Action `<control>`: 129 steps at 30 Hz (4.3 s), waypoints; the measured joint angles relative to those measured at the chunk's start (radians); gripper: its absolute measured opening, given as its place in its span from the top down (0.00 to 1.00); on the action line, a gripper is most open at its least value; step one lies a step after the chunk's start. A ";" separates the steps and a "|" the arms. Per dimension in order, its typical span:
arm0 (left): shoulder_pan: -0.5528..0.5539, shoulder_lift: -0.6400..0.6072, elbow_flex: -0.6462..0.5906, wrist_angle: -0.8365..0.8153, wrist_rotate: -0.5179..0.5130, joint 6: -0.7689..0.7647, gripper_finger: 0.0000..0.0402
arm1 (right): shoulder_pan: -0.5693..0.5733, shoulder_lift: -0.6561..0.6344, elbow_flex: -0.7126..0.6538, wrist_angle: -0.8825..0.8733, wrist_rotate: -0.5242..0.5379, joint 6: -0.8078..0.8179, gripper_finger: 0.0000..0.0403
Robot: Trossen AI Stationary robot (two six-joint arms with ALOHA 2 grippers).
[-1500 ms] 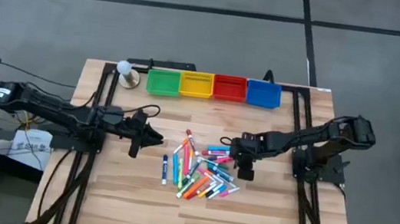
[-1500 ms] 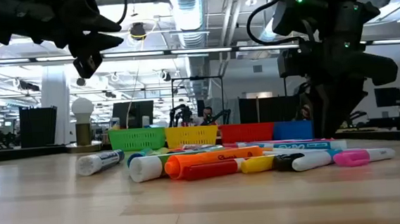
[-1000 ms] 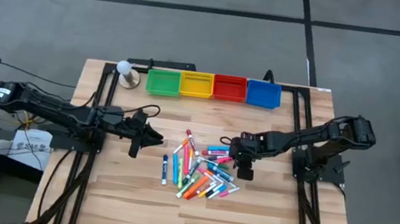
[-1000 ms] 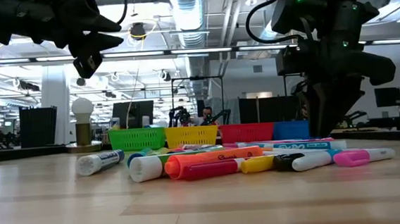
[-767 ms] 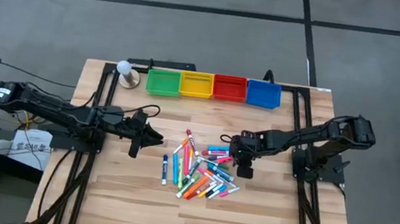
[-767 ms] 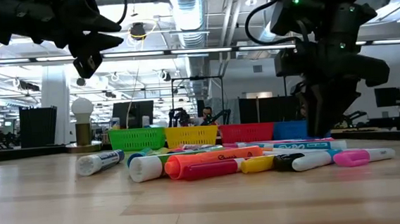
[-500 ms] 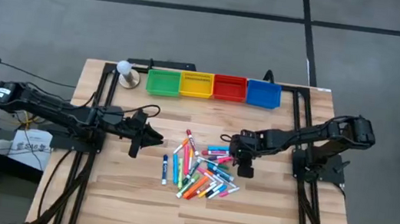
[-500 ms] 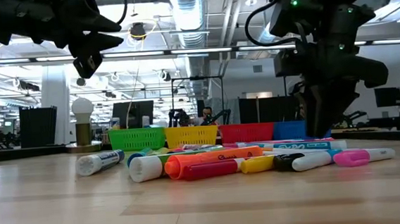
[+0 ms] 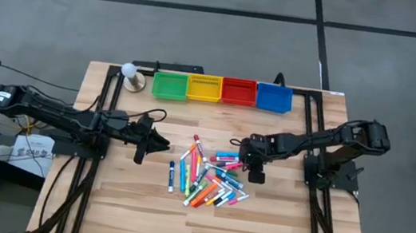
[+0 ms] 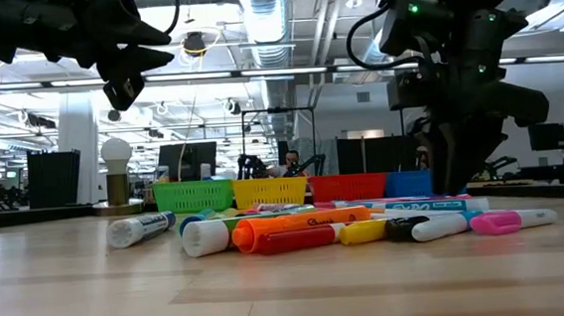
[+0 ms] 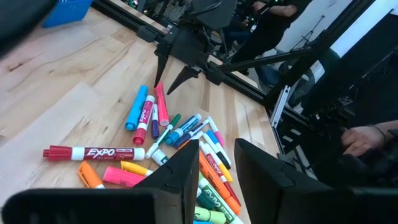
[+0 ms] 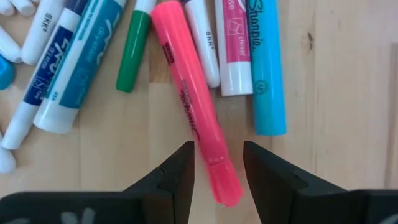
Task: Pick & Place Markers
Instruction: Put the pink highlighter pen into the blue basket
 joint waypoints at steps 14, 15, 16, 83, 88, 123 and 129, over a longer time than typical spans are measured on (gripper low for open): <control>0.000 0.000 0.000 0.001 0.000 0.001 0.75 | -0.012 0.128 0.009 -0.019 -0.024 -0.031 0.68; 0.000 0.000 0.000 0.001 0.000 0.001 0.75 | -0.012 0.129 0.009 -0.019 -0.024 -0.031 0.68; 0.000 0.000 0.000 0.001 0.000 0.001 0.75 | -0.012 0.128 0.009 -0.019 -0.024 -0.031 0.68; 0.001 0.000 0.000 0.011 -0.020 0.002 0.75 | -0.305 0.079 0.704 -0.500 0.152 -0.330 0.83; 0.001 0.000 0.000 0.011 -0.041 0.002 0.75 | -0.410 0.078 0.743 -0.530 0.183 -0.422 0.84; 0.001 0.000 0.000 0.013 -0.109 -0.002 0.75 | -0.969 0.082 0.430 -0.385 0.066 -0.518 0.84; 0.001 0.000 0.000 0.012 -0.108 -0.003 0.75 | -0.971 0.082 0.374 -0.359 0.077 -0.528 0.84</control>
